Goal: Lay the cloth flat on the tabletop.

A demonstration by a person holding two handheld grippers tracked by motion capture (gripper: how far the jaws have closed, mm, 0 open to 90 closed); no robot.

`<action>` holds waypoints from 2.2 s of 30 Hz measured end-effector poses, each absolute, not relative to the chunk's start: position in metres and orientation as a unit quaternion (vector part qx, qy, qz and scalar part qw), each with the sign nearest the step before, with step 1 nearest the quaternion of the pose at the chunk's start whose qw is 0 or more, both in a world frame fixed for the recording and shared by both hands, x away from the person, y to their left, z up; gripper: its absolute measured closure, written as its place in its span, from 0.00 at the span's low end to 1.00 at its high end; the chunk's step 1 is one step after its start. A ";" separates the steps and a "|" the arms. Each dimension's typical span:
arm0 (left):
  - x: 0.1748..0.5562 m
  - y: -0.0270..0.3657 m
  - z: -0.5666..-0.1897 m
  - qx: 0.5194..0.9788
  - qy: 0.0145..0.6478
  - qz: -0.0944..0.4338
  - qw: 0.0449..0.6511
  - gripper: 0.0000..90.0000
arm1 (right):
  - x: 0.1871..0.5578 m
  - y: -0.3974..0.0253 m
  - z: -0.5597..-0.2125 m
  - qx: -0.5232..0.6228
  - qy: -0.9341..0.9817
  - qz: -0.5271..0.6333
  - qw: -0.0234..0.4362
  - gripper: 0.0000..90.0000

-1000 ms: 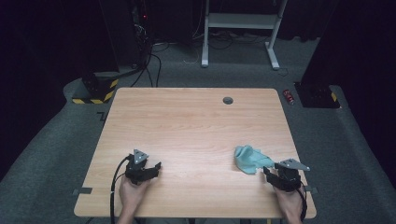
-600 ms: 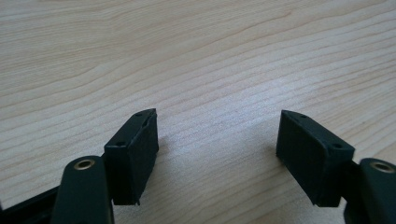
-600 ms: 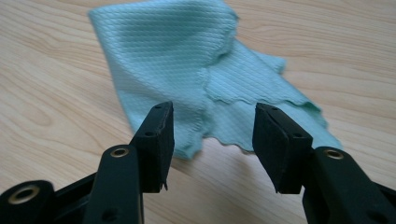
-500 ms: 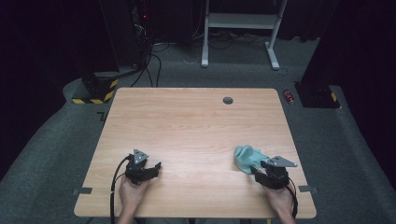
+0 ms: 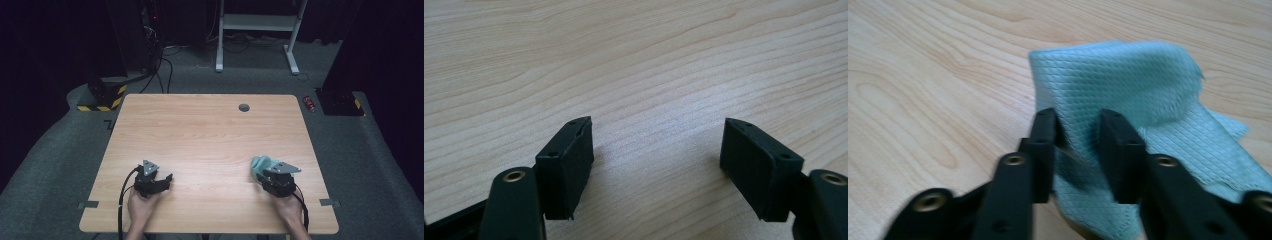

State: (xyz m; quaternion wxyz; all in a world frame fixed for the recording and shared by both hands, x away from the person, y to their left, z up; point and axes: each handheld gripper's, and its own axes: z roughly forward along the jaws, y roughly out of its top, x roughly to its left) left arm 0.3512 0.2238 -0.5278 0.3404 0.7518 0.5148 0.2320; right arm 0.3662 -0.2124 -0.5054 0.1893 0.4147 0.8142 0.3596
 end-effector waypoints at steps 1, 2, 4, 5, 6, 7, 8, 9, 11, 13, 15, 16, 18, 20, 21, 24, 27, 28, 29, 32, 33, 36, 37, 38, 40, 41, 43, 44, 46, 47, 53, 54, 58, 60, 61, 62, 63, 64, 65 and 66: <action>0.351 0.224 -0.528 0.752 0.515 0.232 0.340 0.33 | 0.366 -0.212 -0.505 0.415 0.814 0.360 0.189 0.81; 0.351 0.224 -0.528 0.752 0.515 0.232 0.340 0.33 | 0.366 -0.212 -0.505 0.412 0.816 0.361 0.188 0.86; 0.351 0.224 -0.528 0.752 0.515 0.232 0.340 0.33 | 0.365 -0.210 -0.505 0.403 0.820 0.361 0.187 0.94; 0.351 0.224 -0.528 0.752 0.515 0.232 0.340 0.33 | 0.364 -0.210 -0.505 0.401 0.821 0.361 0.187 0.96; 0.351 0.224 -0.528 0.752 0.515 0.232 0.341 0.33 | 0.364 -0.209 -0.505 0.400 0.821 0.362 0.187 0.96; 0.351 0.224 -0.528 0.752 0.515 0.232 0.340 0.33 | 0.364 -0.209 -0.505 0.397 0.822 0.362 0.187 0.97; 0.351 0.224 -0.528 0.752 0.515 0.232 0.340 0.33 | 0.364 -0.209 -0.505 0.397 0.822 0.363 0.185 0.97; 0.351 0.224 -0.528 0.752 0.515 0.232 0.340 0.33 | 0.364 -0.208 -0.505 0.396 0.823 0.365 0.184 0.98; 0.351 0.224 -0.528 0.752 0.515 0.232 0.340 0.33 | 0.364 -0.207 -0.505 0.394 0.823 0.368 0.181 0.98; 0.351 0.224 -0.528 0.752 0.515 0.232 0.340 0.33 | 0.365 -0.204 -0.504 0.391 0.823 0.372 0.177 0.98; 0.351 0.224 -0.528 0.752 0.515 0.232 0.340 0.33 | 0.364 -0.200 -0.503 0.386 0.825 0.374 0.174 0.98; 0.351 0.224 -0.528 0.752 0.515 0.232 0.340 0.33 | 0.365 -0.197 -0.501 0.381 0.826 0.377 0.174 0.98; 0.351 0.224 -0.528 0.752 0.515 0.232 0.340 0.33 | 0.366 -0.192 -0.499 0.375 0.827 0.382 0.171 0.98; 0.351 0.224 -0.528 0.752 0.515 0.232 0.341 0.33 | 0.367 -0.185 -0.497 0.370 0.829 0.386 0.167 0.98; 0.351 0.224 -0.528 0.752 0.515 0.232 0.341 0.33 | 0.368 -0.182 -0.496 0.366 0.830 0.388 0.167 0.98; 0.351 0.224 -0.528 0.752 0.515 0.232 0.341 0.33 | 0.369 -0.172 -0.495 0.356 0.833 0.392 0.159 0.98; 0.351 0.224 -0.528 0.751 0.515 0.233 0.341 0.33 | 0.370 -0.162 -0.494 0.347 0.836 0.397 0.154 0.98; 0.351 0.224 -0.528 0.751 0.515 0.233 0.341 0.33 | 0.371 -0.154 -0.492 0.339 0.838 0.402 0.148 0.98; 0.351 0.224 -0.528 0.751 0.515 0.233 0.341 0.33 | 0.371 -0.152 -0.492 0.337 0.838 0.402 0.146 0.98; 0.351 0.224 -0.528 0.752 0.515 0.232 0.341 0.33 | 0.372 -0.145 -0.491 0.332 0.839 0.407 0.140 0.98; 0.351 0.224 -0.528 0.752 0.515 0.232 0.341 0.33 | 0.372 -0.138 -0.490 0.326 0.841 0.411 0.135 0.98; 0.351 0.224 -0.528 0.752 0.515 0.232 0.340 0.33 | 0.373 -0.132 -0.491 0.322 0.842 0.412 0.131 0.98; 0.351 0.224 -0.528 0.752 0.515 0.232 0.341 0.33 | 0.372 -0.128 -0.491 0.319 0.843 0.414 0.128 0.98; 0.351 0.224 -0.528 0.752 0.515 0.232 0.341 0.33 | 0.373 -0.122 -0.492 0.315 0.844 0.416 0.123 0.98; 0.351 0.224 -0.528 0.752 0.515 0.232 0.341 0.33 | 0.373 -0.116 -0.491 0.311 0.845 0.419 0.119 0.98; 0.351 0.224 -0.528 0.752 0.515 0.232 0.341 0.33 | 0.373 -0.116 -0.491 0.311 0.845 0.419 0.119 0.98; 0.351 0.224 -0.528 0.752 0.515 0.232 0.340 0.33 | 0.375 -0.107 -0.490 0.303 0.846 0.424 0.113 0.98; 0.351 0.224 -0.528 0.752 0.515 0.232 0.340 0.33 | 0.375 -0.107 -0.490 0.303 0.846 0.424 0.113 0.98; 0.351 0.224 -0.528 0.752 0.515 0.232 0.341 0.33 | 0.376 -0.099 -0.488 0.297 0.846 0.430 0.110 0.98; 0.351 0.224 -0.528 0.752 0.515 0.232 0.341 0.33 | 0.377 -0.095 -0.487 0.293 0.846 0.432 0.109 0.98; 0.351 0.224 -0.528 0.752 0.515 0.232 0.341 0.33 | 0.378 -0.079 -0.489 0.284 0.850 0.432 0.098 0.98; 0.351 0.224 -0.528 0.752 0.515 0.232 0.341 0.33 | 0.378 -0.077 -0.490 0.285 0.851 0.431 0.096 0.98; 0.352 0.225 -0.528 0.747 0.521 0.231 0.343 0.32 | 0.380 -0.074 -0.495 0.285 0.857 0.421 0.086 0.94; 0.353 0.226 -0.528 0.748 0.519 0.229 0.344 0.32 | 0.380 -0.075 -0.495 0.288 0.857 0.419 0.081 0.84; 0.353 0.226 -0.528 0.748 0.518 0.228 0.347 0.34 | 0.380 -0.075 -0.494 0.289 0.857 0.418 0.078 0.82; 0.353 0.226 -0.528 0.747 0.518 0.225 0.351 0.35 | 0.380 -0.077 -0.494 0.289 0.857 0.420 0.075 0.78; 0.354 0.226 -0.527 0.747 0.518 0.214 0.356 0.36 | 0.379 -0.079 -0.493 0.290 0.856 0.422 0.075 0.75; 0.354 0.226 -0.526 0.748 0.517 0.208 0.361 0.36 | 0.377 -0.082 -0.491 0.291 0.854 0.423 0.077 0.73; 0.354 0.223 -0.524 0.749 0.512 0.201 0.368 0.36 | 0.376 -0.085 -0.491 0.294 0.853 0.424 0.078 0.72; 0.353 0.221 -0.523 0.751 0.508 0.197 0.372 0.36 | 0.374 -0.094 -0.489 0.299 0.849 0.429 0.081 0.72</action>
